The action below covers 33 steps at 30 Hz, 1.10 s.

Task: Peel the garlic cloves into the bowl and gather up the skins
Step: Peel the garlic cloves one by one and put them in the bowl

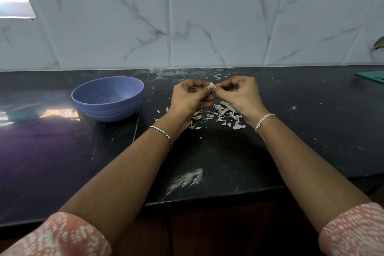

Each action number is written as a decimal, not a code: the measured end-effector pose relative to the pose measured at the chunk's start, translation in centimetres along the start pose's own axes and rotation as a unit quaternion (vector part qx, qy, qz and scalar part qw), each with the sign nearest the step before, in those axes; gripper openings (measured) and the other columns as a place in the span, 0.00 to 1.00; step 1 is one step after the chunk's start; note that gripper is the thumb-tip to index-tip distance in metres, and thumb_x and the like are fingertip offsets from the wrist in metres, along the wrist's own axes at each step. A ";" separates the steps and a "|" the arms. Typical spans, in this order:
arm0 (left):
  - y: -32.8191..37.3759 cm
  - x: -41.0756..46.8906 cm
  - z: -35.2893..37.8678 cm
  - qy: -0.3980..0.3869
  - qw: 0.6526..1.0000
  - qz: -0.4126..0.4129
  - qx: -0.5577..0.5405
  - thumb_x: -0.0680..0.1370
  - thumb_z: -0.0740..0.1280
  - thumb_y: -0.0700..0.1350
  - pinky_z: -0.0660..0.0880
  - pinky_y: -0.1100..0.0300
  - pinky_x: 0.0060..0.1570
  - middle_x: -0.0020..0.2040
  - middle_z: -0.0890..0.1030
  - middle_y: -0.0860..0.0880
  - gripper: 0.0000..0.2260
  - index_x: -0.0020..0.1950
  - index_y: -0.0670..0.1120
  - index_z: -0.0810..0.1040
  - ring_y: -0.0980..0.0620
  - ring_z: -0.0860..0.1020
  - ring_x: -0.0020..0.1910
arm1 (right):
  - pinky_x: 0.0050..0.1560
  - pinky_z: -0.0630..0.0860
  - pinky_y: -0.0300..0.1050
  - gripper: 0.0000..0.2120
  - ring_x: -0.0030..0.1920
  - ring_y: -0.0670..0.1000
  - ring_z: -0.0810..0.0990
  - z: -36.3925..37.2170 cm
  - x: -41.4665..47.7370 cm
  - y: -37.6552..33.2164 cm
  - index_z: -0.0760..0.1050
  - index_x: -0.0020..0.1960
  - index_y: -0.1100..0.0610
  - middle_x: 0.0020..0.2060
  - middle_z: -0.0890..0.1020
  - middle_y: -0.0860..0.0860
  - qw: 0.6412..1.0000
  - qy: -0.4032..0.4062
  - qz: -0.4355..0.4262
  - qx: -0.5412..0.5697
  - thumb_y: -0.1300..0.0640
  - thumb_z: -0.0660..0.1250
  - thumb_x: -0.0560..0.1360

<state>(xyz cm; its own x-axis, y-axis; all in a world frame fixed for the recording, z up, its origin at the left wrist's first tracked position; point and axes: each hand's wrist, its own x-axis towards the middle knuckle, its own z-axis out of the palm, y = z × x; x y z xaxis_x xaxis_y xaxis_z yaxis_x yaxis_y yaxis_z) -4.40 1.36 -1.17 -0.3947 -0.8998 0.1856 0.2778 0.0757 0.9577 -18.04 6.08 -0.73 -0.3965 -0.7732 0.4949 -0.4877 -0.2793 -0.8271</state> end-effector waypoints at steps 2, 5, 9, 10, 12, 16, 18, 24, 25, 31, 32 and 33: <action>-0.1 0.0 -0.1 -0.005 1.000 -0.001 -0.003 0.76 0.71 0.35 0.82 0.61 0.36 0.35 0.82 0.47 0.03 0.48 0.38 0.79 0.55 0.82 0.32 | 0.49 0.83 0.54 0.05 0.42 0.54 0.85 0.0 0.0 0.0 0.83 0.37 0.54 0.36 0.86 0.52 1.000 0.002 0.002 0.000 0.63 0.76 0.68; 0.0 0.0 -0.1 -0.010 1.000 -0.004 -0.009 0.76 0.71 0.35 0.82 0.61 0.38 0.33 0.83 0.48 0.04 0.49 0.37 0.79 0.55 0.83 0.33 | 0.49 0.83 0.54 0.04 0.41 0.54 0.85 0.0 0.1 0.1 0.83 0.38 0.56 0.36 0.85 0.53 1.000 0.004 0.006 0.005 0.63 0.77 0.67; 0.0 -0.1 0.0 -0.004 1.000 -0.005 -0.019 0.75 0.71 0.35 0.82 0.60 0.38 0.35 0.83 0.46 0.03 0.48 0.38 0.79 0.55 0.83 0.33 | 0.50 0.82 0.55 0.04 0.42 0.55 0.85 0.1 0.1 0.1 0.83 0.38 0.55 0.36 0.86 0.53 1.000 -0.002 0.012 0.028 0.62 0.76 0.68; 0.1 -0.1 0.0 -0.001 1.000 -0.004 -0.022 0.75 0.71 0.35 0.82 0.60 0.38 0.35 0.83 0.46 0.03 0.48 0.39 0.79 0.55 0.83 0.33 | 0.51 0.82 0.54 0.04 0.42 0.55 0.85 0.1 0.1 0.1 0.83 0.38 0.55 0.36 0.86 0.53 0.999 -0.004 0.012 0.033 0.62 0.76 0.68; 0.1 -0.2 0.0 0.003 1.000 -0.003 -0.024 0.75 0.71 0.35 0.82 0.60 0.38 0.35 0.83 0.47 0.03 0.48 0.39 0.79 0.54 0.83 0.33 | 0.51 0.82 0.53 0.04 0.43 0.55 0.86 0.0 0.1 0.1 0.84 0.39 0.55 0.37 0.86 0.53 0.999 -0.005 0.009 0.040 0.62 0.77 0.68; 0.3 -0.2 0.0 0.003 1.000 -0.009 -0.025 0.75 0.72 0.36 0.82 0.59 0.38 0.37 0.84 0.45 0.04 0.49 0.38 0.80 0.53 0.83 0.34 | 0.48 0.82 0.47 0.04 0.41 0.52 0.85 0.0 0.2 0.1 0.83 0.40 0.56 0.38 0.86 0.53 1.000 -0.001 -0.012 0.015 0.63 0.77 0.68; 0.4 -0.3 0.1 0.004 0.999 -0.019 -0.029 0.75 0.72 0.38 0.82 0.60 0.38 0.39 0.85 0.44 0.07 0.51 0.37 0.81 0.52 0.83 0.35 | 0.46 0.82 0.47 0.04 0.40 0.51 0.85 0.0 0.2 0.2 0.83 0.40 0.56 0.38 0.86 0.52 1.000 0.004 -0.020 -0.005 0.62 0.77 0.68; 0.4 -0.3 0.0 0.005 0.999 -0.019 -0.030 0.75 0.73 0.38 0.81 0.61 0.36 0.38 0.84 0.44 0.05 0.48 0.37 0.80 0.52 0.83 0.34 | 0.44 0.83 0.48 0.03 0.37 0.49 0.85 0.4 0.2 0.3 0.82 0.38 0.56 0.35 0.85 0.49 0.997 0.016 -0.046 -0.056 0.62 0.75 0.68; 0.4 -0.3 0.0 0.006 0.999 -0.019 -0.031 0.75 0.73 0.37 0.82 0.61 0.37 0.38 0.84 0.45 0.04 0.47 0.38 0.80 0.52 0.84 0.34 | 0.44 0.83 0.49 0.03 0.37 0.49 0.85 0.4 0.2 0.3 0.82 0.38 0.55 0.35 0.85 0.49 0.997 0.016 -0.050 -0.061 0.62 0.75 0.67; 0.5 -0.2 0.1 -0.006 0.997 -0.041 -0.066 0.76 0.72 0.38 0.82 0.61 0.38 0.37 0.85 0.47 0.03 0.46 0.39 0.80 0.53 0.83 0.34 | 0.41 0.83 0.45 0.07 0.34 0.46 0.83 0.7 0.1 0.1 0.80 0.37 0.52 0.33 0.84 0.47 0.996 0.033 -0.062 -0.058 0.64 0.74 0.67; 0.6 -0.2 0.0 -0.009 0.996 -0.046 -0.075 0.76 0.72 0.38 0.82 0.61 0.38 0.37 0.85 0.47 0.02 0.45 0.40 0.80 0.53 0.84 0.34 | 0.40 0.82 0.43 0.07 0.34 0.46 0.83 0.7 0.1 0.1 0.80 0.38 0.53 0.34 0.84 0.47 0.996 0.035 -0.065 -0.054 0.64 0.74 0.68; 0.6 -0.2 0.0 -0.011 0.995 -0.050 -0.083 0.76 0.72 0.38 0.82 0.61 0.38 0.37 0.85 0.47 0.02 0.45 0.41 0.79 0.52 0.84 0.35 | 0.40 0.82 0.42 0.07 0.35 0.46 0.83 0.8 0.1 0.1 0.80 0.39 0.53 0.35 0.84 0.47 0.996 0.036 -0.067 -0.051 0.64 0.73 0.68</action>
<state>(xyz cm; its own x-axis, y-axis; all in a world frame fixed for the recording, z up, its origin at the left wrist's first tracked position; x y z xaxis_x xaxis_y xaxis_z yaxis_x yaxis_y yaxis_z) -4.16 1.57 -0.63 -0.4472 -0.8891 0.0973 0.3763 -0.0884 0.9223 -17.52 5.53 -0.96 -0.3751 -0.6887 0.6204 -0.6146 -0.3163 -0.7227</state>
